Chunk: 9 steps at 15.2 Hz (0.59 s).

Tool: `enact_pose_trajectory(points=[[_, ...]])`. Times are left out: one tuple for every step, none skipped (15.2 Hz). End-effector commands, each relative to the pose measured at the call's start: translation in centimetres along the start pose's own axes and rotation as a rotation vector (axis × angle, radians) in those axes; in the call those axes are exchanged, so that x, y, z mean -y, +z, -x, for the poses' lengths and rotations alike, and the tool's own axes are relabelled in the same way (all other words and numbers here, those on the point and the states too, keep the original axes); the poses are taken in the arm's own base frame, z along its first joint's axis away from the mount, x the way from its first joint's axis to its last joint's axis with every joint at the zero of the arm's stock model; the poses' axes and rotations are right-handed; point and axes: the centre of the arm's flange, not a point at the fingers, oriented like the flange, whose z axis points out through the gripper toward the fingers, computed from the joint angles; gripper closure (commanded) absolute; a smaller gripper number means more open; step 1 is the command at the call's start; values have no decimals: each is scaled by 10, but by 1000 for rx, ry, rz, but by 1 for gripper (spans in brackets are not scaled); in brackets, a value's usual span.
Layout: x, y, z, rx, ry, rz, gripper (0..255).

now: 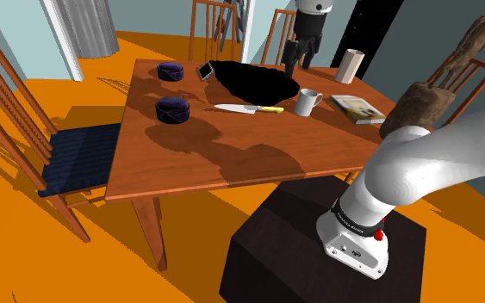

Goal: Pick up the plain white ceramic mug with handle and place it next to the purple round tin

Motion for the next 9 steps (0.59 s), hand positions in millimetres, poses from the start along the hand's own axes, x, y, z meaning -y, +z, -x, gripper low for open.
enact_pose_trajectory(points=[[-23,16,-14,15,22,-9,0],[-34,23,-20,22,32,-14,0],[-45,31,-25,30,43,-19,0],[-56,38,-30,38,53,-23,0],[-67,46,-35,45,64,-28,0],[-78,54,-40,53,75,-33,0],[-89,61,-45,61,85,-38,0],[-100,69,-49,68,96,-43,0],[-111,77,-53,76,106,-47,0]])
